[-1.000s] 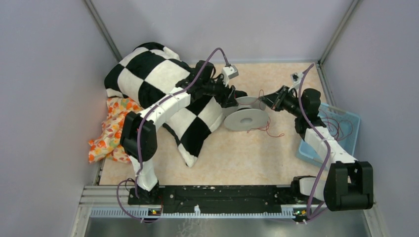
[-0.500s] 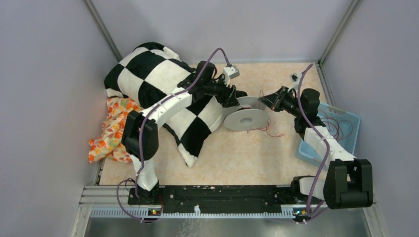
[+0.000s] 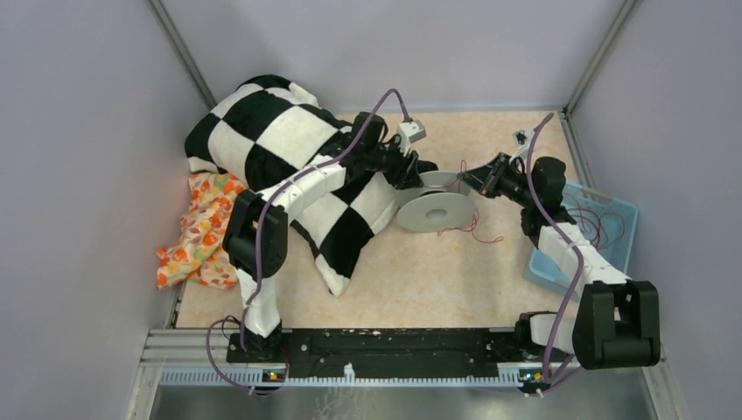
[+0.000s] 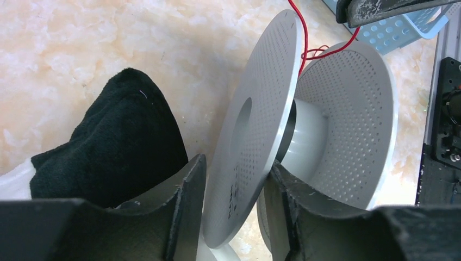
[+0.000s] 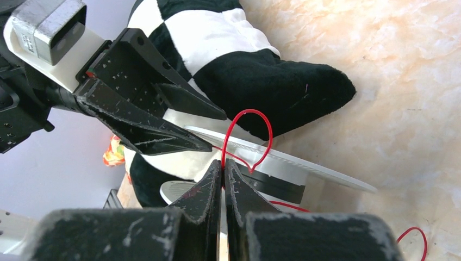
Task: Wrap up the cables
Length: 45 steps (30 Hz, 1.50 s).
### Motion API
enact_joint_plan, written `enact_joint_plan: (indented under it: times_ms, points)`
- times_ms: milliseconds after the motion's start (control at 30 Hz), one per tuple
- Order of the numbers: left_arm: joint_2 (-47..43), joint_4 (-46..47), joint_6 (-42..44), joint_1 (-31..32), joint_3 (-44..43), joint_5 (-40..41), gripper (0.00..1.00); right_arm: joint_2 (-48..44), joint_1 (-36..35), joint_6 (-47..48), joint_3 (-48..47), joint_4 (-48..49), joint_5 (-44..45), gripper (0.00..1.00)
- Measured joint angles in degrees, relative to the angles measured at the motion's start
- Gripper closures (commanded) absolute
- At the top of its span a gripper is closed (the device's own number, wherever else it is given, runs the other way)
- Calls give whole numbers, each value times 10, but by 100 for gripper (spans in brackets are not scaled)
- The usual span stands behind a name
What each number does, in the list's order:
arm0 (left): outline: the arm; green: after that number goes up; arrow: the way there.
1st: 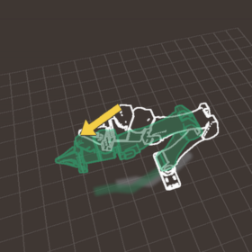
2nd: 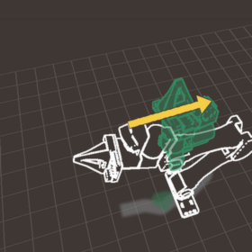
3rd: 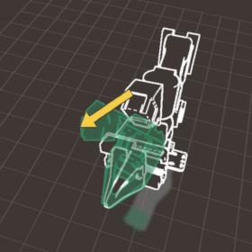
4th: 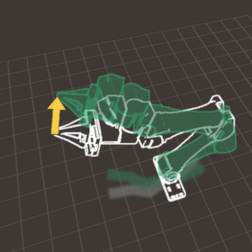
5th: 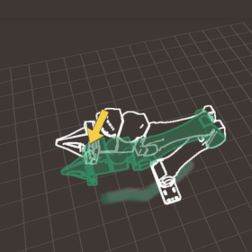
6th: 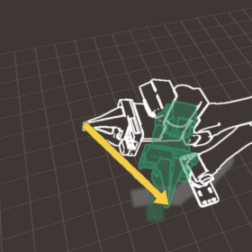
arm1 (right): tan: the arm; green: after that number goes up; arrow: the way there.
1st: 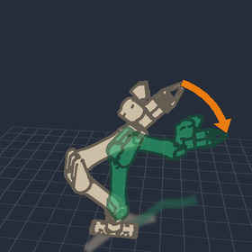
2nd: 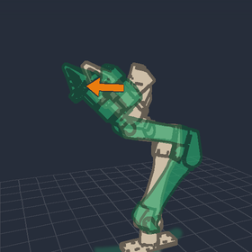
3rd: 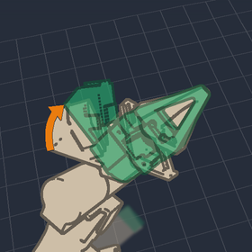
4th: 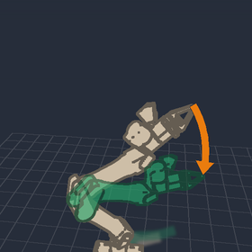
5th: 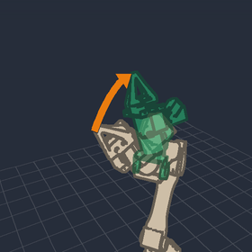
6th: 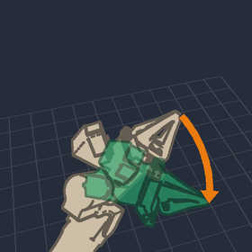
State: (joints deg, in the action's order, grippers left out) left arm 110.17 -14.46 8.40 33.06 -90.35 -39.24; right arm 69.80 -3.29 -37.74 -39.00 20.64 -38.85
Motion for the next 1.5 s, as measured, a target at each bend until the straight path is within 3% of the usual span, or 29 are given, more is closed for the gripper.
enact_joint_plan:
  times_ms: [233, 367, 433, 500, 567, 667, 800, 1067, 1200, 1500]
  points:
    - [0, 14, -9, 0, 1, 0, 70, 9, 0, 0, 0, 0, -2, 100]
    - [0, 16, -10, 1, 1, -3, 86, 9, 0, 0, 0, 1, -2, 100]
    - [0, 17, -7, 1, 1, -3, 100, 9, 0, 0, 0, -1, 1, 80]
    - [0, 14, -5, 1, 1, -5, 100, 9, 0, 2, -7, -9, 7, 52]
    - [0, 12, -10, 1, 1, -8, 100, 9, 0, 8, -20, -31, 10, 32]
    - [0, 12, -15, 1, 1, -7, 100, 9, -2, 26, -42, -79, 16, 16]
    - [0, 12, -26, 1, 1, -2, 100, -16, -3, 63, -77, -181, 59, 3]
    - [-34, -9, -35, 1, 2, 26, 100, -148, 5, 132, -107, -344, 189, 1]
    - [-104, 15, -56, 1, 41, 59, 100, -193, 7, 152, -105, -410, 227, 1]
    - [-241, 91, -116, 0, 94, 132, 100, -288, 4, 57, 52, -382, 221, 3]
